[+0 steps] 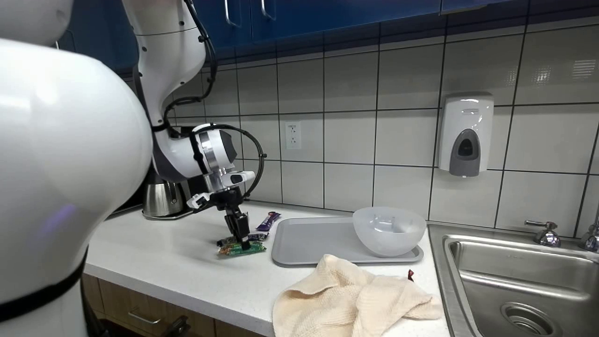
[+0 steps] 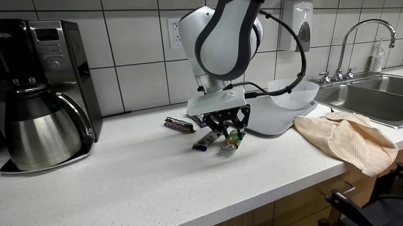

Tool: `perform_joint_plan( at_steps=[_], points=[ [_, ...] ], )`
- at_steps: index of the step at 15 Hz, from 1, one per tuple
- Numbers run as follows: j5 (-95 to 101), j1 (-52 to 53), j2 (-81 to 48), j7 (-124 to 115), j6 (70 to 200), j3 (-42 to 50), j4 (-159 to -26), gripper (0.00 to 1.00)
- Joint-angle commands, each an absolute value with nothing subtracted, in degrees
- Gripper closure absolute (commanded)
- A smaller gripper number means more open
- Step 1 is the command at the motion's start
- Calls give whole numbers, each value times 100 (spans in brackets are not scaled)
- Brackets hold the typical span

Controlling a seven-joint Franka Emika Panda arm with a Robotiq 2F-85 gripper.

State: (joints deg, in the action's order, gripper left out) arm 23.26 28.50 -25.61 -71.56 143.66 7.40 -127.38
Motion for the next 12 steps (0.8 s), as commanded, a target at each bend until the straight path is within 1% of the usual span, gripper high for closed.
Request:
perform_joint_plan(
  at_steps=[1,2,7,12],
  points=[
    [2458,2710,-2359,-7362,14204,581,-12879,37],
    [2466,2713,-2355,-7383,14200,586,-12882,36],
    [2506,2731,-2292,-7438,14156,607,-12880,1],
    [2527,2719,-2132,-7476,14141,590,-12920,0]
  ],
)
